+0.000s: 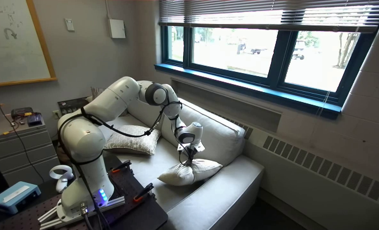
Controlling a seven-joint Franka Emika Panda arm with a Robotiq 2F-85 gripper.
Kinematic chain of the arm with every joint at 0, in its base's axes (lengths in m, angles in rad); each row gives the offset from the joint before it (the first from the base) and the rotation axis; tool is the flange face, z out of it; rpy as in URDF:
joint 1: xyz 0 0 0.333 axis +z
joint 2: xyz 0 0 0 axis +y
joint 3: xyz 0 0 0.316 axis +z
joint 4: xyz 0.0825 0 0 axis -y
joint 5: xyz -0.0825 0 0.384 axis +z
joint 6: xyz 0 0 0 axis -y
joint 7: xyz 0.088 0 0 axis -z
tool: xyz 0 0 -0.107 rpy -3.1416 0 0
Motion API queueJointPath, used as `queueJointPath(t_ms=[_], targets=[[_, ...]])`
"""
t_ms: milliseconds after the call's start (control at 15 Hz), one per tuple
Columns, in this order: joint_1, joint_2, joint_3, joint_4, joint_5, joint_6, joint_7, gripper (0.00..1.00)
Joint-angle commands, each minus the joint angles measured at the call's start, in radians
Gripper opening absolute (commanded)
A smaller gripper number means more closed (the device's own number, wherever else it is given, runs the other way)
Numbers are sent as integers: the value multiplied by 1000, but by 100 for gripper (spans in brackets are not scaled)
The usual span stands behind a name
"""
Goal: Move the pillows from the middle of the couch and set them against the armrest
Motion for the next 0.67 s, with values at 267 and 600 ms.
queueJointPath(t_ms=[267,600], targets=[[-141,-56,119,-227,122,188,-29,9],[-136,-84,75,-244,106,174,22,8]])
